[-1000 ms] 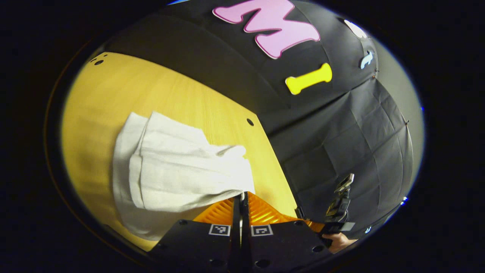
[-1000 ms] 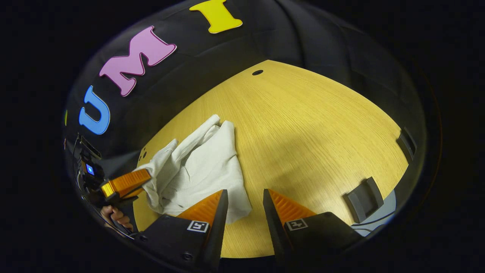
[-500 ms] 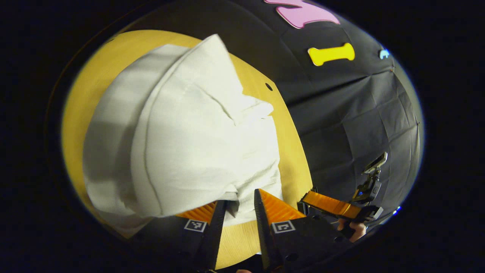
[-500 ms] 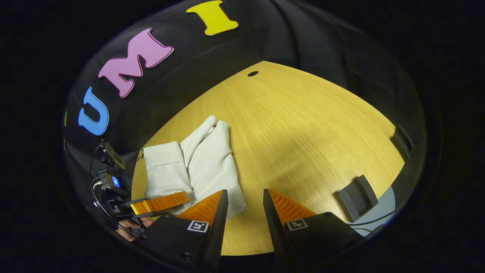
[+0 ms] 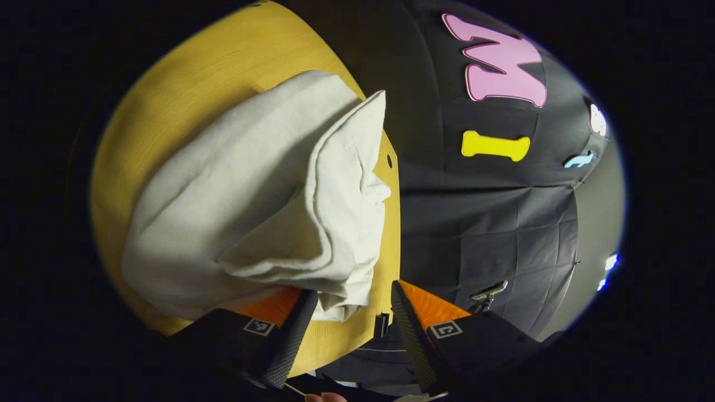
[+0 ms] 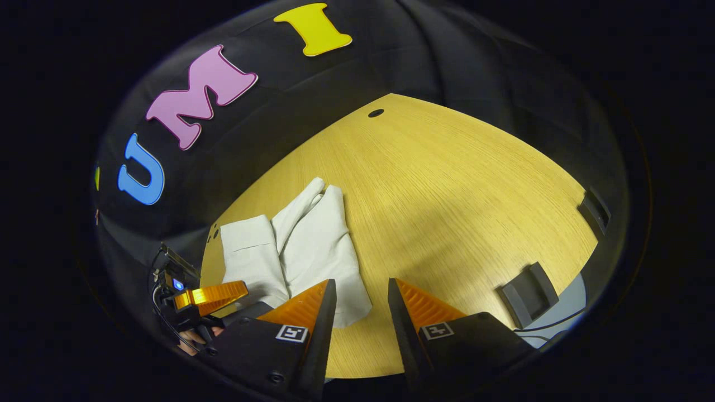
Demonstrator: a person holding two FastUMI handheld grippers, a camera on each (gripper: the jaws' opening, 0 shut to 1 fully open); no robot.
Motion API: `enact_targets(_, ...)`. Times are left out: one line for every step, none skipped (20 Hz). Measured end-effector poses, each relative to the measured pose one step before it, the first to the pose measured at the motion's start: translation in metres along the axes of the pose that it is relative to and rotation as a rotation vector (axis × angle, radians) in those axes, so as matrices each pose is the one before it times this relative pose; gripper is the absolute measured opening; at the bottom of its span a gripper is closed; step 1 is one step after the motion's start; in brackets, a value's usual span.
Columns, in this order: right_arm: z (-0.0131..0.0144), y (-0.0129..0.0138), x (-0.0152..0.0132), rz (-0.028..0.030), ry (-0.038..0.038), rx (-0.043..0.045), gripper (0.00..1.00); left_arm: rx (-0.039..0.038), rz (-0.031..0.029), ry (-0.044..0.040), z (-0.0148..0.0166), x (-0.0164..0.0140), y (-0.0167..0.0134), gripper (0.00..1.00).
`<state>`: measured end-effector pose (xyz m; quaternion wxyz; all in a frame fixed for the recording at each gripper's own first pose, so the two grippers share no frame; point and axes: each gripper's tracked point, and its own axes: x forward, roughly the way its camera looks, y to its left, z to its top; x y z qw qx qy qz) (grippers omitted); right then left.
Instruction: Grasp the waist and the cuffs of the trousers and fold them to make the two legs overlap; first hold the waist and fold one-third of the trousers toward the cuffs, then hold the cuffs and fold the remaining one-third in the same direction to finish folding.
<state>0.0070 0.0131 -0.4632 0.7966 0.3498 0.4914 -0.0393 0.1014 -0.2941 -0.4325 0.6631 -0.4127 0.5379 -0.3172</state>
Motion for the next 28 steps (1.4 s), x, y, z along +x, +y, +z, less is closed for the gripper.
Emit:
enact_targets(-0.00141,0.00261,0.00099,0.00520,0.00196,-0.00074,0.58,0.01752,0.00790,0.00630,-0.00439,-0.00691,0.00056,0.86)
enact_targets(-0.00123,0.00422,0.00061,0.00580,0.00294,-0.00167,0.59,0.01640,0.01212,-0.00152,-0.00351,-0.00976,-0.00037,0.87)
enact_targets(-0.00176,0.00395,0.00001,0.00736,0.00372,-0.00275,0.58,0.00894,0.00995,-0.02001,0.00058,-0.00891,-0.00152,0.87)
enact_targets(-0.00168,0.00551,-0.00011,0.01028,0.00005,-0.00536,0.58,0.00399,-0.00516,-0.02722,0.00428,-0.00931,-0.00420,0.87)
enact_targets(-0.00209,0.00531,0.00100,0.01063,0.00085,-0.01034,0.58,0.00181,-0.00854,-0.02638,0.00377,-0.00761,-0.00519,0.87)
enact_targets(-0.00323,0.00558,-0.00055,0.01156,0.00548,-0.01329,0.58,0.00206,-0.00332,-0.02476,0.00478,-0.00805,-0.00362,0.87)
enact_targets(-0.00288,0.00598,0.00005,0.01124,0.00460,-0.01117,0.58,0.00252,-0.00101,-0.02338,0.00665,-0.00859,-0.00317,0.87)
enact_targets(-0.00338,0.00497,-0.00023,0.01146,0.00526,-0.00775,0.58,0.00227,0.00377,-0.02126,0.00606,-0.00585,-0.00238,0.87)
enact_targets(-0.00217,0.00602,-0.00037,0.01124,0.00465,-0.00475,0.58,0.00260,0.00564,-0.02433,0.00907,-0.00879,-0.00299,0.87)
enact_targets(-0.00101,0.00639,-0.00024,0.01266,0.00347,-0.00373,0.58,0.00256,0.00508,-0.02622,0.00904,-0.00689,-0.00200,0.87)
enact_targets(-0.00019,0.00524,-0.00034,0.01074,0.00191,-0.00493,0.58,0.00519,0.00581,-0.02746,0.00962,-0.01012,0.00019,0.87)
enact_targets(0.00057,0.00550,-0.00059,0.01097,-0.00019,-0.00442,0.58,0.00970,0.01195,-0.02750,0.00878,-0.00883,0.00146,0.87)
enact_targets(0.00116,0.00589,-0.00036,0.01100,-0.00240,-0.00365,0.58,0.01278,0.01838,-0.02897,0.01032,-0.00919,0.00301,0.87)
enact_targets(0.00167,0.00544,-0.00114,0.01132,-0.00309,-0.00344,0.58,0.01035,0.01870,-0.02853,0.01087,-0.00720,0.00302,0.87)
enact_targets(0.00211,0.00631,-0.00115,0.01259,-0.00485,-0.00368,0.58,0.00194,0.02276,-0.02559,0.00956,-0.00805,0.00581,0.87)
enact_targets(0.00187,0.00511,-0.00092,0.01180,-0.00439,-0.00547,0.58,-0.00772,0.02471,-0.02243,0.00706,-0.00531,0.00553,0.87)
enact_targets(0.00107,0.00468,0.00030,0.01025,-0.00069,-0.00416,0.58,-0.00847,0.01839,-0.02140,0.00781,-0.00549,0.00430,0.87)
enact_targets(-0.00006,0.00494,0.00092,0.00967,0.00177,-0.00198,0.58,-0.00546,0.01128,-0.02110,0.00738,-0.00407,0.00385,0.87)
enact_targets(0.00097,0.00439,0.00036,0.01013,0.00081,-0.00005,0.58,-0.00293,0.01254,-0.01468,0.00511,-0.00477,0.00530,0.87)
enact_targets(0.00100,0.00329,0.00296,0.01093,0.00029,-0.00145,0.58,-0.00375,0.01516,-0.00687,0.00174,-0.00136,0.00604,0.87)
enact_targets(0.00014,0.00215,0.00343,0.00887,0.00169,-0.00384,0.58,-0.00355,0.01658,-0.00281,0.00177,-0.00171,0.00564,0.87)
enact_targets(-0.00126,0.00091,0.00413,0.01018,0.00621,-0.00207,0.58,-0.00006,0.01062,-0.00753,0.00099,0.00004,0.00401,0.87)
enact_targets(-0.00128,0.00175,0.00430,0.01263,0.00806,-0.00347,0.58,0.00259,0.00809,-0.00795,0.00173,-0.00098,0.00356,0.87)
enact_targets(-0.00083,0.00048,0.00295,0.00761,0.00924,-0.00356,0.58,0.00591,0.00866,-0.00304,-0.00067,0.00051,0.00404,0.87)
enact_targets(-0.00087,-0.00055,0.00256,0.00195,0.01507,0.00306,0.58,0.00562,0.01231,0.00339,-0.00146,0.00076,0.00425,0.87)
enact_targets(-0.00289,0.00093,0.00156,0.00040,0.01978,0.00850,0.58,0.00439,0.00956,0.00949,-0.00353,0.00267,0.00239,0.87)
enact_targets(-0.00214,-0.00017,0.00154,0.00032,0.02430,0.00632,0.59,0.00221,0.00324,0.00433,-0.00036,0.00013,0.00130,0.87)
enact_targets(-0.00257,-0.00135,0.00215,-0.00516,0.02497,-0.00106,0.59,0.00142,0.00123,0.00371,-0.00130,0.00230,-0.00053,0.87)
